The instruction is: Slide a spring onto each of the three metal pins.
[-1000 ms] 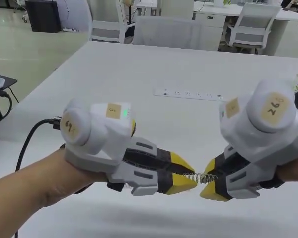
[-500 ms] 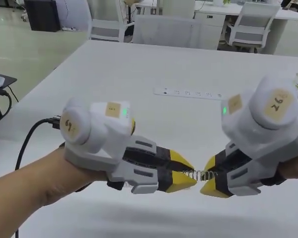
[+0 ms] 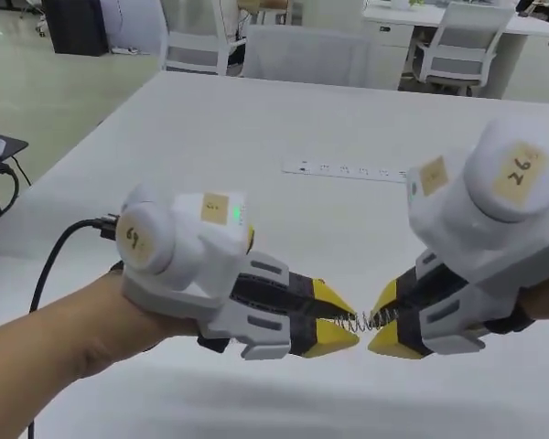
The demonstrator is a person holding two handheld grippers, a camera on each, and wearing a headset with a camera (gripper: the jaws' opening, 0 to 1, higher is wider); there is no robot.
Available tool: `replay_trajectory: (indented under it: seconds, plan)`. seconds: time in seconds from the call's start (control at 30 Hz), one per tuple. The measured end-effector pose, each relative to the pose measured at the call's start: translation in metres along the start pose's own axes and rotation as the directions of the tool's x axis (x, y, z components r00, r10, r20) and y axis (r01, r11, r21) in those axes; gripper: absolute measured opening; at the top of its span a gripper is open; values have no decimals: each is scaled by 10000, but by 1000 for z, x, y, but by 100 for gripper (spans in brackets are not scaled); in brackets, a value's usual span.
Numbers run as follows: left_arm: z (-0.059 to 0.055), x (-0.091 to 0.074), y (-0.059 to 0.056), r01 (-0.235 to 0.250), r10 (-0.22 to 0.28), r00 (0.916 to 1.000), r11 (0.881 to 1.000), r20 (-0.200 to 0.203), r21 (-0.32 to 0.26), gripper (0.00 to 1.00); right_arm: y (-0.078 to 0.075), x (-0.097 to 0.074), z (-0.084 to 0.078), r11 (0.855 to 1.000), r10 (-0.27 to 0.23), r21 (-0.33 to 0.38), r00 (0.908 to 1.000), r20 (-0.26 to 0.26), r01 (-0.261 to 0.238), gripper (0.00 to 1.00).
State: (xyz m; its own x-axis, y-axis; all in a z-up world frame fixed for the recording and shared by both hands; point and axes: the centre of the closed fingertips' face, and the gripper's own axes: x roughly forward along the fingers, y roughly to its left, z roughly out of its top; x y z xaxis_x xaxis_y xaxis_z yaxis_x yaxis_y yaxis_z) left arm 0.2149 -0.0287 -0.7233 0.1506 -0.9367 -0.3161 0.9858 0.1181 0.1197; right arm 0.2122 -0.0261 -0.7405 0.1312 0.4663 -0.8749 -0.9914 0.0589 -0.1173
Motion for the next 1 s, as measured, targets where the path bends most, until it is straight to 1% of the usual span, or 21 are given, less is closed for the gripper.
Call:
replay_trajectory:
  seconds: [0.23, 0.57, 1.0]
  plan:
    - [-2, 1, -1, 21, -19, 9999, 9999, -132, 124, 3, 2, -3, 8, 10000, 23, -70, 10000, 50, -23, 9]
    - [-5, 3, -1, 51, -50, 9999, 10000, -122, 16, 3, 4, -5, 17, 9998, 160, -80, 9998, 112, -159, 9]
    - [-8, 7, -3, 122, -124, 9998, 9999, -152, -116, 3, 7, -4, 24, 9992, 295, -252, 9995, -121, -298, 9]
